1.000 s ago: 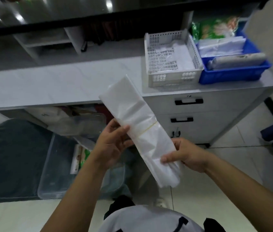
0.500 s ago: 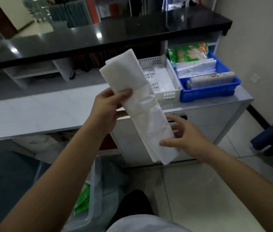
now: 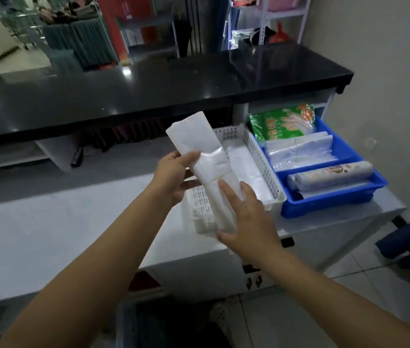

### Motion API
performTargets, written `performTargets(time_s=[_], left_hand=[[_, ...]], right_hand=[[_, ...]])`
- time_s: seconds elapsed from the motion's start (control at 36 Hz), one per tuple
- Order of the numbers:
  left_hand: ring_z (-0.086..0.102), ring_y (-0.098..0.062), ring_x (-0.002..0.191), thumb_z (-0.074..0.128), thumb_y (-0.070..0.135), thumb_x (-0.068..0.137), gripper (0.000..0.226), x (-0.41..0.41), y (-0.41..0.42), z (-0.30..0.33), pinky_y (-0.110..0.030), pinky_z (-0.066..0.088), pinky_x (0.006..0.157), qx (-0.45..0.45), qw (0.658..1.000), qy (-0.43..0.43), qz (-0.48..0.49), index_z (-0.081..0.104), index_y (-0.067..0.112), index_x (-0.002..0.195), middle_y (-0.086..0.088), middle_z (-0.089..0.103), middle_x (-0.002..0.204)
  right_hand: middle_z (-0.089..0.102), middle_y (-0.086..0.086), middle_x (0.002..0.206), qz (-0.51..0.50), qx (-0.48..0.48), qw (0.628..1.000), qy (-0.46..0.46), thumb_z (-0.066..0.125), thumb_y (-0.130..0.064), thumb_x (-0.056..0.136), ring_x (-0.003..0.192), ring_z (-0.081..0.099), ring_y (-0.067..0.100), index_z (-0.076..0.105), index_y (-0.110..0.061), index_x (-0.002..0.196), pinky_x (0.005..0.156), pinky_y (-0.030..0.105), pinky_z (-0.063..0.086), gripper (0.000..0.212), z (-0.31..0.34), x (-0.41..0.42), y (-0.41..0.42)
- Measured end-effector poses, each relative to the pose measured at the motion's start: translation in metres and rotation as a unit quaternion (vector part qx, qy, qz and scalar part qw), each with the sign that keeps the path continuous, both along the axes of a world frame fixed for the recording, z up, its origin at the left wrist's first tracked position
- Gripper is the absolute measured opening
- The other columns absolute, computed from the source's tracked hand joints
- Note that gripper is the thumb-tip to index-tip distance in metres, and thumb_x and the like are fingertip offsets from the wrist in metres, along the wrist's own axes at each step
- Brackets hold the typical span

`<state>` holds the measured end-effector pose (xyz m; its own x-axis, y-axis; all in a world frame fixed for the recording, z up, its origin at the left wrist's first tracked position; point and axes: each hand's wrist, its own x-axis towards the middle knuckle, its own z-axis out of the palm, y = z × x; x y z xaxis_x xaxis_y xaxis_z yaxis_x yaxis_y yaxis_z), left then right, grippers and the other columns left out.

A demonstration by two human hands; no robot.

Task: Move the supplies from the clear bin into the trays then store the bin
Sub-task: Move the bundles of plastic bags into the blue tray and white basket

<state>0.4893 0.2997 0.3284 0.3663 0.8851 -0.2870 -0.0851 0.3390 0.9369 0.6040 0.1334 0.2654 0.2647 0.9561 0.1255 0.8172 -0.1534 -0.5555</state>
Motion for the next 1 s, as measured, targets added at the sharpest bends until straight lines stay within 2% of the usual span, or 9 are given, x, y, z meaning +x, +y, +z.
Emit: performTargets(time_s=[0.33,0.44,0.5,0.56,0.61,0.69,0.78,0.86,1.0], left_hand=[[0.073,-0.027,0.083,0.061,0.008,0.092,0.031,0.050,0.166,-0.041,-0.034,0.058,0.053,-0.046,0.981,0.168,-0.091,0.057,0.008,0.123,-0.014,0.072,0.104],[0.070,-0.027,0.083,0.063,0.004,0.085,0.043,0.061,0.189,-0.059,-0.038,0.061,0.057,0.023,0.960,0.251,-0.120,0.050,0.011,0.126,-0.015,0.068,0.114],[0.064,-0.030,0.101,0.061,0.007,0.083,0.062,0.061,0.198,-0.068,-0.046,0.060,0.078,0.171,0.897,0.387,-0.130,0.040,0.019,0.140,-0.010,0.062,0.125],[0.042,-0.035,0.131,0.060,0.008,0.083,0.079,0.059,0.203,-0.076,-0.047,0.045,0.103,0.357,0.761,0.525,-0.131,0.024,0.025,0.151,-0.009,0.044,0.145],[0.021,-0.034,0.144,0.060,0.013,0.085,0.077,0.058,0.208,-0.080,-0.048,0.026,0.116,0.475,0.669,0.549,-0.159,0.026,0.028,0.152,-0.008,0.029,0.157],[0.017,-0.030,0.147,0.051,0.039,0.095,0.054,0.061,0.213,-0.088,-0.050,0.012,0.119,0.484,0.624,0.533,-0.302,0.037,0.034,0.147,-0.005,0.028,0.159],[0.013,-0.031,0.149,0.041,0.049,0.098,0.051,0.070,0.211,-0.098,-0.053,0.003,0.120,0.471,0.587,0.534,-0.385,0.035,0.040,0.147,-0.004,0.024,0.162],[0.007,-0.032,0.150,0.030,0.056,0.098,0.052,0.079,0.211,-0.109,-0.053,-0.001,0.119,0.475,0.546,0.553,-0.413,0.030,0.044,0.148,-0.005,0.015,0.164],[0.004,-0.037,0.151,0.020,0.069,0.093,0.057,0.081,0.215,-0.119,-0.054,0.004,0.119,0.471,0.533,0.568,-0.413,0.031,0.047,0.144,-0.003,0.008,0.166]], right_hand=[[0.014,0.001,0.163,-0.051,-0.175,0.977,0.112,0.075,-0.039,0.075,0.137,0.040,0.030,0.009,-0.056,0.150,0.101,0.045,0.047,0.101,-0.014,0.024,0.147],[0.029,-0.001,0.153,-0.059,-0.205,0.970,0.119,0.071,-0.043,0.074,0.122,0.052,0.027,0.019,-0.051,0.150,0.090,0.037,0.048,0.093,-0.029,0.021,0.171],[0.034,-0.001,0.150,-0.045,-0.221,0.967,0.117,0.072,-0.044,0.075,0.128,0.047,0.028,0.036,-0.047,0.145,0.094,0.037,0.045,0.079,-0.035,0.020,0.176],[0.034,-0.002,0.154,0.001,-0.236,0.965,0.112,0.068,-0.044,0.080,0.137,0.036,0.028,0.057,-0.040,0.132,0.105,0.041,0.038,0.054,-0.042,0.019,0.176],[0.029,-0.007,0.160,0.044,-0.241,0.963,0.116,0.062,-0.045,0.087,0.142,0.030,0.026,0.066,-0.036,0.125,0.112,0.043,0.032,0.040,-0.046,0.021,0.173],[0.032,-0.008,0.160,0.071,-0.231,0.963,0.115,0.060,-0.038,0.093,0.136,0.043,0.022,0.073,-0.033,0.115,0.112,0.036,0.034,0.026,-0.046,0.030,0.172],[0.034,-0.006,0.159,0.096,-0.227,0.964,0.103,0.064,-0.024,0.091,0.130,0.050,0.021,0.074,-0.030,0.113,0.105,0.029,0.040,0.025,-0.043,0.039,0.175],[0.041,-0.001,0.154,0.127,-0.213,0.966,0.078,0.064,-0.018,0.090,0.130,0.047,0.024,0.075,-0.025,0.113,0.103,0.031,0.039,0.026,-0.043,0.041,0.175],[0.040,-0.004,0.155,0.163,-0.215,0.962,0.040,0.063,-0.017,0.092,0.132,0.041,0.026,0.074,-0.028,0.116,0.107,0.036,0.035,0.029,-0.045,0.041,0.171]])
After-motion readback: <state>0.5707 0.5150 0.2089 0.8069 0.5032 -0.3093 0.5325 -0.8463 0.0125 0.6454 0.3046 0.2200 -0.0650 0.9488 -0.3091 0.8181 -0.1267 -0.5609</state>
